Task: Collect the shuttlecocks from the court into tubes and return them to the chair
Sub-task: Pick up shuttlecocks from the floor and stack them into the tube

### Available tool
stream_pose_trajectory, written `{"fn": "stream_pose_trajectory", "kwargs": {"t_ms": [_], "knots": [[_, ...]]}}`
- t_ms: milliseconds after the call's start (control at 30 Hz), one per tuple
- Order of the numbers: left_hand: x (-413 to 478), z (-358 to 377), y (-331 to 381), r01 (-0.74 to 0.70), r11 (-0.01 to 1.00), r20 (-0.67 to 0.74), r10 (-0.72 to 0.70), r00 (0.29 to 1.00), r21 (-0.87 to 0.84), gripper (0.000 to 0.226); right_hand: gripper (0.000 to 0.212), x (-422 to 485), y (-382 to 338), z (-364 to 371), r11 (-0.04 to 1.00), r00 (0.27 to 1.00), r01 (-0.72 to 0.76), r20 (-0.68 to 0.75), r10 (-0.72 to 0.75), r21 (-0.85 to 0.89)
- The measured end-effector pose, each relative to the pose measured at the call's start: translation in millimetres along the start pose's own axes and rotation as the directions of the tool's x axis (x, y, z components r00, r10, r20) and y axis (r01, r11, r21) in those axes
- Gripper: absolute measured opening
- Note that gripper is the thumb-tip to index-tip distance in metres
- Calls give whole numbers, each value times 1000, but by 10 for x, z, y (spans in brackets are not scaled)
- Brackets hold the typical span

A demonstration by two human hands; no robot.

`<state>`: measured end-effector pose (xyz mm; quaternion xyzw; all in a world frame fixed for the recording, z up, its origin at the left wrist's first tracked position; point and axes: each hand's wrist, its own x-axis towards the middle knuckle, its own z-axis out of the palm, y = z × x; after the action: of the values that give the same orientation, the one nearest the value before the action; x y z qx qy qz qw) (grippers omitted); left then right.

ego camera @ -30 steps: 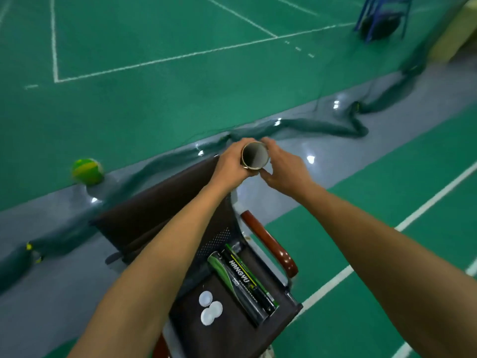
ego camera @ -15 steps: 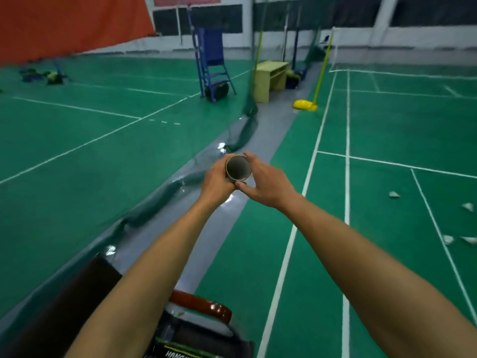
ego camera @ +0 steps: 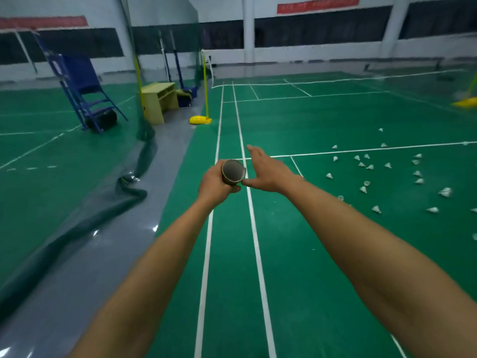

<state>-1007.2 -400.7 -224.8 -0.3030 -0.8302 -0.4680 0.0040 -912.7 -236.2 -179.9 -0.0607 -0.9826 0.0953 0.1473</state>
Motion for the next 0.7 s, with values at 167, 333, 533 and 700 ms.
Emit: {"fn": "stream_pose_trajectory", "kwargs": {"t_ms": [167, 333, 533, 700], "knots": [[364, 1170, 624, -100, 995, 64, 101, 993, -26, 76, 105, -445, 1066, -387, 988, 989, -144, -29, 143, -57], [570, 2120, 1421, -200, 979, 113, 204, 972, -48, 75, 100, -852, 1885, -735, 951, 950, -304, -92, 298, -64], [785, 3081, 2109, -323, 946, 200, 320, 926, -21, 75, 95, -1260, 2708, -1020, 873, 870, -482, -156, 468, -70], [1073, 3809, 2451, -335, 942, 242, 332, 912, -30, 77, 88, -1410, 3360, -1129, 762, 779, -625, -183, 599, -170]]}}
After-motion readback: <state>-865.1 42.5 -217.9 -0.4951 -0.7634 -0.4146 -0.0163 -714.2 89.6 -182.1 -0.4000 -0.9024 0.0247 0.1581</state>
